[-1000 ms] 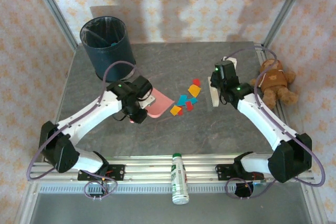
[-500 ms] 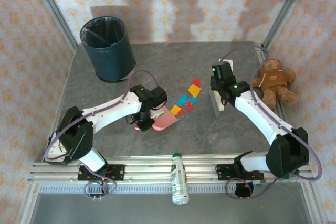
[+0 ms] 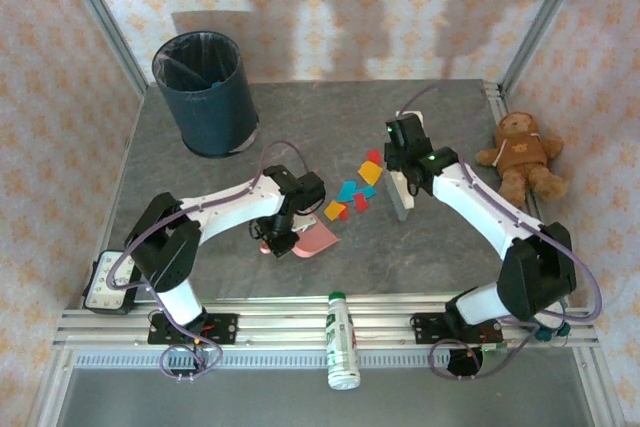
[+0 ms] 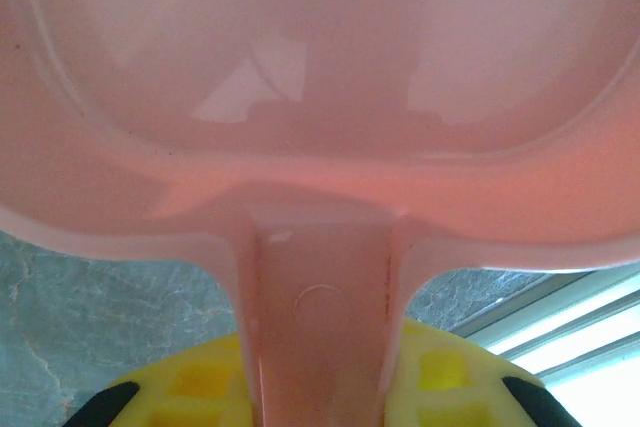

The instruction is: Sweep away the paper scraps from the table

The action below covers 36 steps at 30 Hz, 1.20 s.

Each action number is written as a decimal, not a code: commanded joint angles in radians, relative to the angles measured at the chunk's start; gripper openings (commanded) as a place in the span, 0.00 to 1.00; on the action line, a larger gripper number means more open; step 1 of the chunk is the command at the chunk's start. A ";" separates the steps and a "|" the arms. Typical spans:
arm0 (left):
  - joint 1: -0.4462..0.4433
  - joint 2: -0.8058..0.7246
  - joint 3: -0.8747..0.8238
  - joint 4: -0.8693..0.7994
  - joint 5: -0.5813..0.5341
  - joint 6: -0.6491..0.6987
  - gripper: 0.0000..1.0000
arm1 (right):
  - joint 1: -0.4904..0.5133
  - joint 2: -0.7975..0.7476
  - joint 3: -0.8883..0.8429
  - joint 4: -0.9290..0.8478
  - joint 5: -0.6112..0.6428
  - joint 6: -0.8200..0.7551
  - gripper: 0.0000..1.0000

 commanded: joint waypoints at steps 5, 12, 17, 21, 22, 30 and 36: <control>-0.011 0.058 0.032 -0.046 -0.015 0.016 0.00 | 0.059 0.040 0.035 0.002 -0.063 -0.053 0.00; -0.011 0.113 0.092 -0.035 0.008 0.021 0.00 | 0.112 0.061 0.033 0.012 -0.112 -0.082 0.00; -0.010 0.157 0.140 -0.033 0.022 0.031 0.00 | 0.128 0.061 0.026 0.025 -0.162 -0.066 0.00; -0.010 0.180 0.170 -0.022 0.028 0.037 0.00 | 0.131 0.054 0.022 0.042 -0.230 -0.051 0.00; -0.011 0.184 0.177 -0.017 0.030 0.037 0.00 | 0.132 0.050 0.021 0.046 -0.247 -0.049 0.00; -0.011 0.225 0.209 0.024 0.007 0.025 0.00 | 0.131 0.024 0.015 0.041 -0.327 -0.052 0.00; -0.008 0.248 0.234 0.037 -0.044 -0.003 0.00 | 0.131 -0.011 0.015 0.023 -0.368 -0.051 0.00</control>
